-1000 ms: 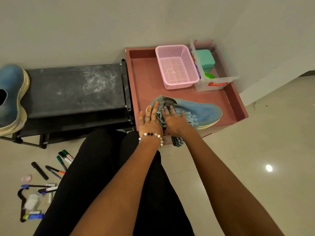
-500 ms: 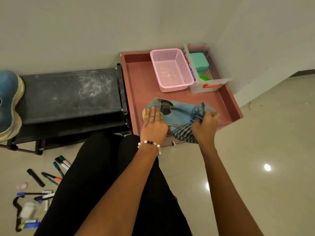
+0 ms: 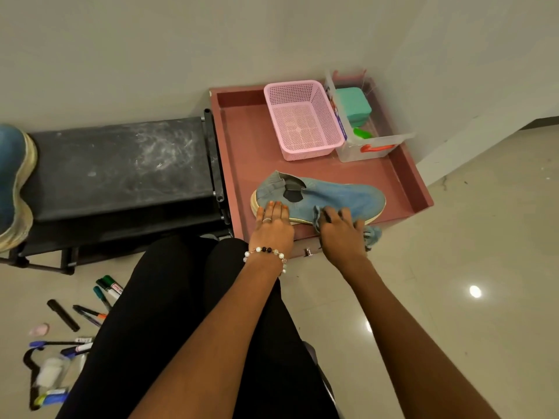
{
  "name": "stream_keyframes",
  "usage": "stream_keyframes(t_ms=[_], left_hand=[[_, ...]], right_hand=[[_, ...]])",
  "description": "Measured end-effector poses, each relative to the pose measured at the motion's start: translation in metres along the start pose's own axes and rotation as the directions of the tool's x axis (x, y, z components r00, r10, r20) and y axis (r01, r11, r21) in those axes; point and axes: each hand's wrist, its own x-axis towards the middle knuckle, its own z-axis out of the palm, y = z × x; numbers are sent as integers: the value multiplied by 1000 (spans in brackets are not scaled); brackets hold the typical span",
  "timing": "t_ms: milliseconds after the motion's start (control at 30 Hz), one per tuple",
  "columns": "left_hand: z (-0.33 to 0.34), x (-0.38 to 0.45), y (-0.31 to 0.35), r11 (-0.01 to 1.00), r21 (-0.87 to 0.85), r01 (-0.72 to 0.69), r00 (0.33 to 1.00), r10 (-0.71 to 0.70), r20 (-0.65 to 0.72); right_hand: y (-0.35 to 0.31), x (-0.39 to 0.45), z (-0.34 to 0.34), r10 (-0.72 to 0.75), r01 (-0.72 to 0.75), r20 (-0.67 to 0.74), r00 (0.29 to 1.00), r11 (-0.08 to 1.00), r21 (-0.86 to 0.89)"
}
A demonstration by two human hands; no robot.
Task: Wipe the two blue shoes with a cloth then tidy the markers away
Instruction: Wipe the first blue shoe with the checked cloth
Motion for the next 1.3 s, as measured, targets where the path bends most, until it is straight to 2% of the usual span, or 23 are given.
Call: stream_keyframes(t_ms=[100,200,300,400,467,567,667,733,800,867,933,1033,1100,1167,1233,1300], left_hand=[[-1,3,-2,999,-39,-1,1000,2,25],[-4,1,-4,1000,-30,-2,999,3,43],[-4,-3,0,1000,10,-7,999,6,36],[-1,-2,1,1000,22,1,1000,-1,10],[0,-1,1,1000,22,8,1000,-8,9],[-1,0,1,1000,3,12,999,-12,42],[-1,0,0,1000,17,7,998,-8,57],[-1,-1,0,1000,26,10,998,-11,56],[-1,-1,1,999,42,12,999,-14,40],[-1,-1,1,999,37,14,999,-16,34],[1,0,2,999,26,24,999,-24,27],[0,0,2,1000,15,23,999,-24,47],[-1,2,-1,1000,1,11,997,-11,71],[-2,2,-4,1000,-3,7,997,-6,77],[-2,0,-5,1000,5,6,998,-6,63],[0,1,-5,1000,11,3,999,-3,35]], right_hand=[[-41,14,-4,51,-52,9,999,971,232],[-45,24,-3,0,-10,28,1000,929,369],[-9,7,6,-155,148,23,988,970,193],[17,-7,13,-86,87,-66,994,996,14],[5,-6,12,17,-12,-139,990,999,42],[-35,5,5,131,-109,-90,987,971,213],[-41,13,7,-7,32,-81,997,950,312],[-21,12,8,-130,140,-57,990,959,247],[1,7,10,-167,170,-38,985,978,122],[17,-1,12,-89,91,-46,995,995,48],[15,-6,12,44,-42,-56,997,998,44],[-23,3,5,150,-136,-64,987,972,190],[-46,17,5,107,-77,-80,991,947,312],[-47,26,2,7,14,-63,998,946,323],[-25,25,0,-107,108,-14,994,970,218],[3,13,5,-108,108,-9,994,992,68]])
